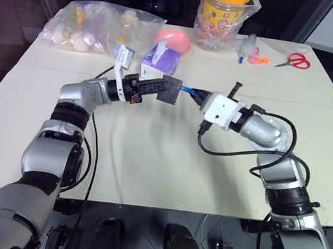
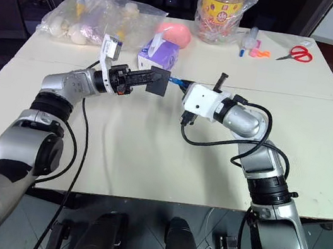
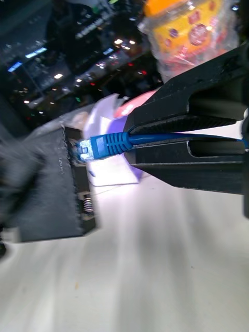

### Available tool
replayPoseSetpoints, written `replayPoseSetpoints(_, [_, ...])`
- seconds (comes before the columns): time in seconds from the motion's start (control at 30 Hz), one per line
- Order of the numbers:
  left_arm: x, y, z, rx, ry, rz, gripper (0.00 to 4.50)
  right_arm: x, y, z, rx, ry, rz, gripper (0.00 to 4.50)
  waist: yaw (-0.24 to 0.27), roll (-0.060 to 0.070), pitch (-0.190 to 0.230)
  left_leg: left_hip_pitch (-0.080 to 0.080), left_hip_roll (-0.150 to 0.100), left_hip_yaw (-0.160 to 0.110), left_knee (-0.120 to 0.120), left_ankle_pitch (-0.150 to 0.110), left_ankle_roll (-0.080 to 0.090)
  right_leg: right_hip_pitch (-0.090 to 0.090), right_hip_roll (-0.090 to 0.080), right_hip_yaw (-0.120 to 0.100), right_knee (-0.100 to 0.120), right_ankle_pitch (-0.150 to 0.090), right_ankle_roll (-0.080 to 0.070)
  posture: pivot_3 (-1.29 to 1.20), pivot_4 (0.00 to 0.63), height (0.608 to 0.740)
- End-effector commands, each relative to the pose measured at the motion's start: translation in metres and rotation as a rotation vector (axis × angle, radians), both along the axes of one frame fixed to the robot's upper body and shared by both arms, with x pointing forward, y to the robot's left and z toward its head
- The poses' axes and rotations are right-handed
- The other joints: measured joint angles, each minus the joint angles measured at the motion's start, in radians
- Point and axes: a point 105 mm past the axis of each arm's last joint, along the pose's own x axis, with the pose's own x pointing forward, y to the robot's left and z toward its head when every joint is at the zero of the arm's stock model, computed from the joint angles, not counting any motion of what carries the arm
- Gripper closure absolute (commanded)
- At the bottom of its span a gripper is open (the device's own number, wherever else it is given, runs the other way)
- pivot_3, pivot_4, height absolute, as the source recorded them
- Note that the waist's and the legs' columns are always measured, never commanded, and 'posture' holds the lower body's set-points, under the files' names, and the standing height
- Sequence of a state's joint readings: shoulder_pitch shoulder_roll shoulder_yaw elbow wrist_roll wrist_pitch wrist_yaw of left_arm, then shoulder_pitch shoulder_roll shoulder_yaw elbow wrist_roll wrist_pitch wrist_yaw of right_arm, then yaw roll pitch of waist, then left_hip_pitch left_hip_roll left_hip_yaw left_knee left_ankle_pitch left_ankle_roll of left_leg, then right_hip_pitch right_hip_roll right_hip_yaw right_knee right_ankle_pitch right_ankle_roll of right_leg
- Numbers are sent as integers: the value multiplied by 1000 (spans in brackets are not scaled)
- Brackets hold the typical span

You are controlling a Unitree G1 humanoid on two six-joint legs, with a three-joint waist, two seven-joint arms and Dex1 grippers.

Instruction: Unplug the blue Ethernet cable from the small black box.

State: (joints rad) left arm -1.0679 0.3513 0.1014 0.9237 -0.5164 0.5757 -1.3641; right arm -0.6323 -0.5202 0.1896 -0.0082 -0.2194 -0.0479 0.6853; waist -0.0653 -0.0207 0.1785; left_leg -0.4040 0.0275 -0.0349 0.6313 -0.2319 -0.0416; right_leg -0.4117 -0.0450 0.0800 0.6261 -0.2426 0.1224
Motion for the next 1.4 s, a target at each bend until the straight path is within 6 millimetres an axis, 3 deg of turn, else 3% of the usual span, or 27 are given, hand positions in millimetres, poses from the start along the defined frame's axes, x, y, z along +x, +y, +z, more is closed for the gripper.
replayPoseSetpoints(0.03, [1,5,9,-1,-37,9,4004,-10,6,20,30,-69,31,4500,0,0,0,0,0,0,0,0,0,0,0,0,0,0,0,0,150,740])
replayPoseSetpoints(0.13, [4,6,6,17,-37,40,4004,-11,6,18,25,-59,31,4500,1,0,0,0,0,0,0,0,0,0,0,0,0,0,0,0,150,740])
replayPoseSetpoints(0.27, [3,8,-1,15,-17,55,4004,-13,-8,10,49,-2,-28,2994,4,0,0,0,0,0,0,0,0,0,0,0,0,0,0,0,150,740])
replayPoseSetpoints(0.33, [2,9,-2,-12,3,60,4004,-14,-21,9,170,79,-101,1900,9,0,0,0,0,0,0,0,0,0,0,0,0,0,0,0,150,740])
replayPoseSetpoints(0.37, [2,9,-2,-33,17,63,4004,-17,-26,11,335,182,-124,1423,12,0,0,0,0,0,0,0,0,0,0,0,0,0,0,0,150,740])
replayPoseSetpoints(0.47, [1,4,-3,-87,53,63,4004,-33,-26,26,853,467,-54,1423,21,-1,0,0,1,-1,1,0,0,-1,0,0,2,0,0,0,150,740])
replayPoseSetpoints(0.6, [-3,-9,3,-155,82,32,4004,-60,-14,36,1186,711,156,1423,29,-1,0,0,1,-3,1,0,0,0,0,-2,3,0,0,0,150,740])
replayPoseSetpoints(0.73, [-10,-26,23,-330,165,-23,4004,-73,-7,23,1468,898,265,1423,32,-2,0,-1,1,-3,0,0,0,1,-1,-3,1,0,0,0,150,740])
replayPoseSetpoints(1.03, [-30,-40,21,-367,243,-104,4004,-68,-9,18,1511,949,225,1423,19,-1,0,2,2,-2,-1,0,0,0,1,-1,2,-1,-2,0,150,740])
replayPoseSetpoints(1.4, [-42,-44,15,-342,244,-145,4004,-63,-7,20,1530,957,266,1423,21,-1,0,1,1,-2,-1,0,0,1,1,-1,0,-1,-2,0,150,740])
